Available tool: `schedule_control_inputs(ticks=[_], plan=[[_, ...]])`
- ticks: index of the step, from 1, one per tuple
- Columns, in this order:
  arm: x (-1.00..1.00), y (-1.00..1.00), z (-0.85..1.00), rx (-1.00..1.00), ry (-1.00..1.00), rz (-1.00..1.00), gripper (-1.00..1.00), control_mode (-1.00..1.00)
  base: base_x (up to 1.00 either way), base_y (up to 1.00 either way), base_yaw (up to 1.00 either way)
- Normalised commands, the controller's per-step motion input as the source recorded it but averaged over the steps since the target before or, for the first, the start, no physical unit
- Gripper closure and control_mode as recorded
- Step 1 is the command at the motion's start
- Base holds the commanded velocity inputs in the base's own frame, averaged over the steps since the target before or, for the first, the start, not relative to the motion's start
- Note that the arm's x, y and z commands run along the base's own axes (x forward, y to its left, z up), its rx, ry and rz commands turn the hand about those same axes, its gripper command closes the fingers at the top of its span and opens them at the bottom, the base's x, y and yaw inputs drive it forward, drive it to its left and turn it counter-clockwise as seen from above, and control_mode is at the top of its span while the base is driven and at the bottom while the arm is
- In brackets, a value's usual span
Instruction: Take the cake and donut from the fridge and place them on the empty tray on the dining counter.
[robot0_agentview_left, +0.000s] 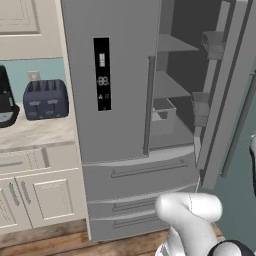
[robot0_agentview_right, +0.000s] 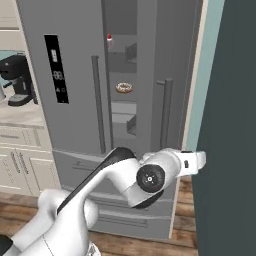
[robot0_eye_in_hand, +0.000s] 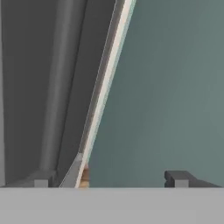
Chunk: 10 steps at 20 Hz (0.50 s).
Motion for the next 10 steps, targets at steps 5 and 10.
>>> schedule_control_inputs(ticks=[5,10], plan=[[-0.98,0.18,0.63,-0.01,-0.07,-0.13,-1.00,-1.00,0.00,0.00,0.00],[-0.70,0.93,0.76,-0.10,0.07,0.00,-1.00,-1.00,0.00,0.00,0.00]])
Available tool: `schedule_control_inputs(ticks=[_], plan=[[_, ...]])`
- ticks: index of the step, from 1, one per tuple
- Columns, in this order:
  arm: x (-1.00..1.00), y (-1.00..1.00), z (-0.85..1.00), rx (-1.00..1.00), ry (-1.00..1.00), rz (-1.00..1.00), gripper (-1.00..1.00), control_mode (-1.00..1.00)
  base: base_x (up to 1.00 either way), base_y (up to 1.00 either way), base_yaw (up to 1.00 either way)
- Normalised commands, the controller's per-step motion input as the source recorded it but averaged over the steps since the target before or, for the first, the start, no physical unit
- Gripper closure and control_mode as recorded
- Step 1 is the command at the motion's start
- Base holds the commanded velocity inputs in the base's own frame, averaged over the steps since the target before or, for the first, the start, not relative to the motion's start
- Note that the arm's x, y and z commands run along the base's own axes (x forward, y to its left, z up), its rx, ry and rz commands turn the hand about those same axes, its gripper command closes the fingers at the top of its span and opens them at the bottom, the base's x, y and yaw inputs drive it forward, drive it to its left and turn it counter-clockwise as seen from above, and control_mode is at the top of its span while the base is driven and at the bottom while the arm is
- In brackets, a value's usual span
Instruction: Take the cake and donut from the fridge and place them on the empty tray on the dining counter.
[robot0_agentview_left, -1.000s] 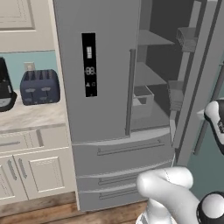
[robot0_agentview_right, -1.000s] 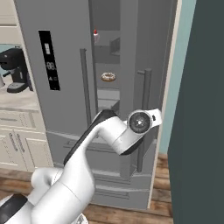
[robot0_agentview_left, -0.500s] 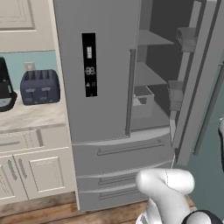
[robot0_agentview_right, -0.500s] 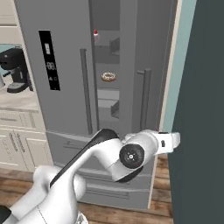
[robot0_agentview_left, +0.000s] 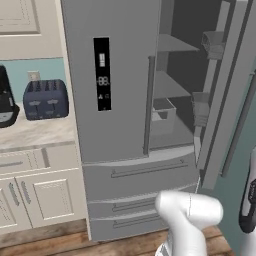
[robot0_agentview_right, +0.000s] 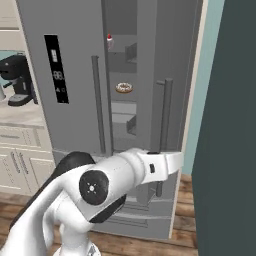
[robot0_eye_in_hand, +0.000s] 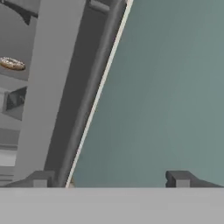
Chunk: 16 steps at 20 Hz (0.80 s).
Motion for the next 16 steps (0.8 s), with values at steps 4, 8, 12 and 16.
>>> schedule_control_inputs(ticks=[4,8,12,16], plan=[[-0.46,1.00,0.57,-0.22,0.16,0.00,-1.00,-1.00,0.00,0.00,0.00],[-0.32,1.00,0.25,-0.32,0.16,0.00,-1.00,-1.00,0.00,0.00,0.00],[0.05,1.00,0.02,-0.40,0.22,0.01,-1.00,-1.00,0.00,0.00,0.00],[0.41,1.00,0.00,-0.37,0.35,0.05,-1.00,-1.00,0.00,0.00,0.00]])
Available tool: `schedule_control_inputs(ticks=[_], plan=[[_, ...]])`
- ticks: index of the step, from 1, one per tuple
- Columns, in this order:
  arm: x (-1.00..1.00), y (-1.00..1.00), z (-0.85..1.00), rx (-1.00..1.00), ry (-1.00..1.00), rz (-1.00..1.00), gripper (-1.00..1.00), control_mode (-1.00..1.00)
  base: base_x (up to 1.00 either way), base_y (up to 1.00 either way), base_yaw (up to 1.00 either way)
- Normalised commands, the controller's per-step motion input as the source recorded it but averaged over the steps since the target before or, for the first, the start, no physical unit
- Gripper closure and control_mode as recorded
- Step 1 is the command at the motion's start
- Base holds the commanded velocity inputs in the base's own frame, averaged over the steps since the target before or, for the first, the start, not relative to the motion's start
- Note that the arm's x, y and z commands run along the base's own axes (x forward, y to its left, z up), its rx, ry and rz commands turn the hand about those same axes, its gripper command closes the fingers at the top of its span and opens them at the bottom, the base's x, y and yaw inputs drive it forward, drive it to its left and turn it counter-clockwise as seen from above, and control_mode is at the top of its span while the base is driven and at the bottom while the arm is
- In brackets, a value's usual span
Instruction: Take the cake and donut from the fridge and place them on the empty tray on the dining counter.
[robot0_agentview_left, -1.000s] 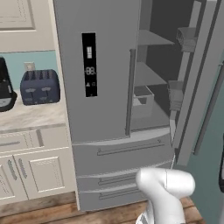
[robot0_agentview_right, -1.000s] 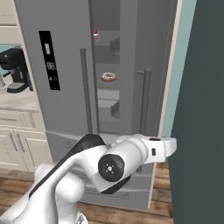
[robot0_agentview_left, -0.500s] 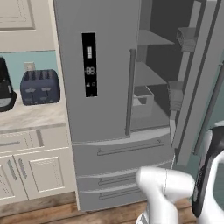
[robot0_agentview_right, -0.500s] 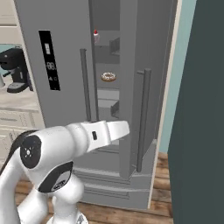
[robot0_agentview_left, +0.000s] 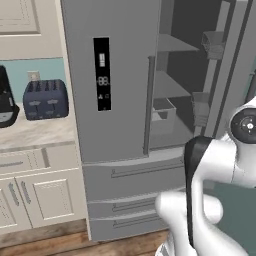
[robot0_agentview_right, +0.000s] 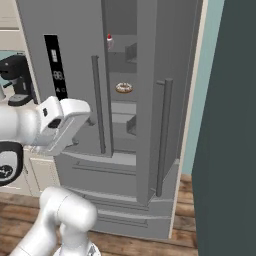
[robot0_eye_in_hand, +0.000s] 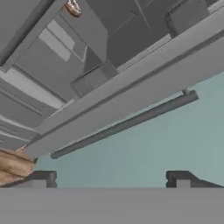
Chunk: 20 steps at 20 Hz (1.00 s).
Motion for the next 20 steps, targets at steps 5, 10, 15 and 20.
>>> schedule_control_inputs(ticks=[5,10,15,20], plan=[[0.66,0.83,-0.10,-0.27,0.33,0.11,-1.00,-1.00,0.00,0.00,0.00],[0.84,0.31,-0.26,-0.16,0.22,0.04,-1.00,-1.00,0.00,0.00,0.00],[0.98,-0.17,-0.18,-0.10,0.13,-0.03,-1.00,-1.00,0.00,0.00,0.00],[0.83,-0.29,-0.12,-0.04,0.06,0.00,-1.00,-1.00,0.00,0.00,0.00]])
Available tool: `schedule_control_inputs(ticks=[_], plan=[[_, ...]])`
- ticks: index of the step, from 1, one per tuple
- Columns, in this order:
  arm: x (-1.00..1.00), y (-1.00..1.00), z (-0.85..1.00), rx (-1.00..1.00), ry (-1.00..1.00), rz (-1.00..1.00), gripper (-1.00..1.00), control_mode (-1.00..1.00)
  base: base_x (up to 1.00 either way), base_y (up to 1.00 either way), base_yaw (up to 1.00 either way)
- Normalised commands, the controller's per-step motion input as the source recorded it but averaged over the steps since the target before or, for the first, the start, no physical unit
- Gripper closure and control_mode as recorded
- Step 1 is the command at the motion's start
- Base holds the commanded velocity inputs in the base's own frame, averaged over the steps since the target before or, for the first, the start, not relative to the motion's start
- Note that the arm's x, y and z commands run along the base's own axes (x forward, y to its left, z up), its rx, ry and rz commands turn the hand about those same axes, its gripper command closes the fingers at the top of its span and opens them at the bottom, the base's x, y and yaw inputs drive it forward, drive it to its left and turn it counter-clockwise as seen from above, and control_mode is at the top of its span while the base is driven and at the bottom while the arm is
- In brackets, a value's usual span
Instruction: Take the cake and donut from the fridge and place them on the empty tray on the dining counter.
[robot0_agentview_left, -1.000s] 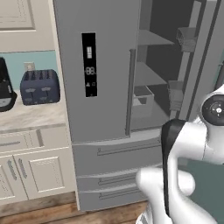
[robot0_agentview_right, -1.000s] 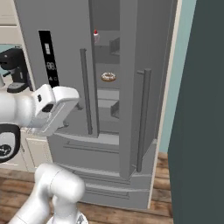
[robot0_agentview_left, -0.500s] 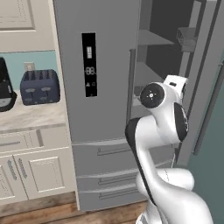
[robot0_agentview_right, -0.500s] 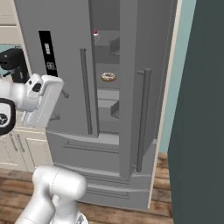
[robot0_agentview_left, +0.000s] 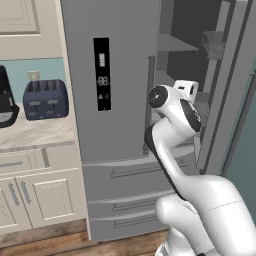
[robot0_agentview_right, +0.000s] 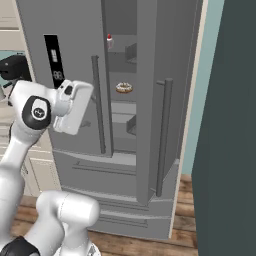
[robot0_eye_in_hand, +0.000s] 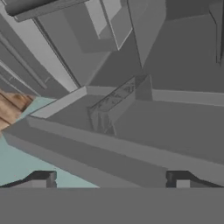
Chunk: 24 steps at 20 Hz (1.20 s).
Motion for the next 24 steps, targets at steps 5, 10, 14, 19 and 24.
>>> schedule_control_inputs(ticks=[5,10,14,19,24], plan=[[0.39,-0.42,0.00,-0.02,0.00,-0.07,-1.00,-1.00,0.00,0.00,0.00],[0.51,-0.64,0.00,-0.02,0.04,-0.08,-1.00,-1.00,0.00,0.00,0.00],[0.57,-0.71,0.00,-0.03,0.08,-0.08,-1.00,-1.00,0.00,0.00,0.00],[0.03,-0.91,0.00,-0.03,0.05,-0.11,-1.00,-1.00,0.00,0.00,0.00],[-0.77,-1.00,-0.08,0.00,0.00,-0.23,-1.00,-1.00,0.00,0.00,0.00]])
